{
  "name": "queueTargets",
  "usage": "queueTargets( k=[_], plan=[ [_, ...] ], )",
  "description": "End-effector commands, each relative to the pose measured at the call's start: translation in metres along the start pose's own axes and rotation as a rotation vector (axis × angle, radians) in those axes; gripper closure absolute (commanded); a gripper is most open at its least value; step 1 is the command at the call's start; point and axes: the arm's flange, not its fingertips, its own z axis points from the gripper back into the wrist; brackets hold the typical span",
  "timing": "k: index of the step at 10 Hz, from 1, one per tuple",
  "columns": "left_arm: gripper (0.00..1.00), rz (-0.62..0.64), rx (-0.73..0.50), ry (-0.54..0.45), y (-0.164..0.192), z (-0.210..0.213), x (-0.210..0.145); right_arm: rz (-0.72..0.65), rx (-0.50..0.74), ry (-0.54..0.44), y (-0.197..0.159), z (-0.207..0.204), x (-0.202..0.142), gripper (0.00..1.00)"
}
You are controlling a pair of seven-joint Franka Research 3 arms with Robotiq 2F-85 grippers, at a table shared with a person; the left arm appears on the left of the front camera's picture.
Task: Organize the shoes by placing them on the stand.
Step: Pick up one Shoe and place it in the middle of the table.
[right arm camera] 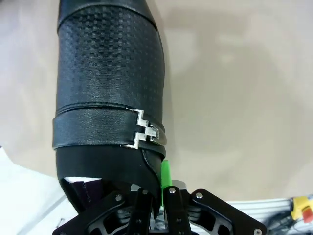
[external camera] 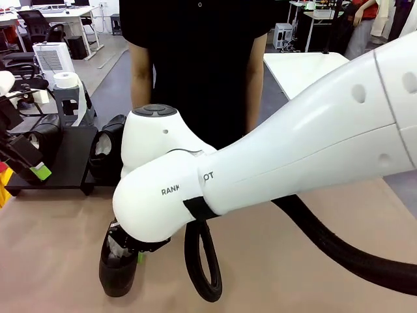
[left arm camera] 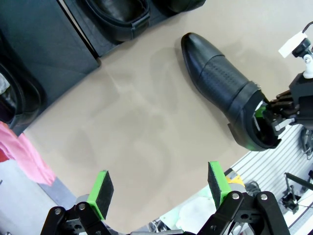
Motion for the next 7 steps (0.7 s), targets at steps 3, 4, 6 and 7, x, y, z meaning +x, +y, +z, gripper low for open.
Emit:
queueTargets(
  k=[3,4,6,7],
  plan=[
    [0.0,0.004,-0.006,-0.018,0.0,-0.001,0.0,0.044,-0.036,-0.021,0.002,-0.009,0.006,0.67],
    [0.0,0.004,-0.006,-0.018,0.0,-0.001,0.0,0.049,-0.04,-0.014,0.001,-0.01,0.006,0.47],
    [0.0,0.004,-0.006,-0.018,0.0,-0.001,0.0,0.046,-0.032,0.014,-0.004,-0.011,0.006,0.09],
    [0.0,0.004,-0.006,-0.018,0.0,-0.001,0.0,0.04,-0.027,0.002,-0.006,-0.006,0.004,0.0]
  ],
)
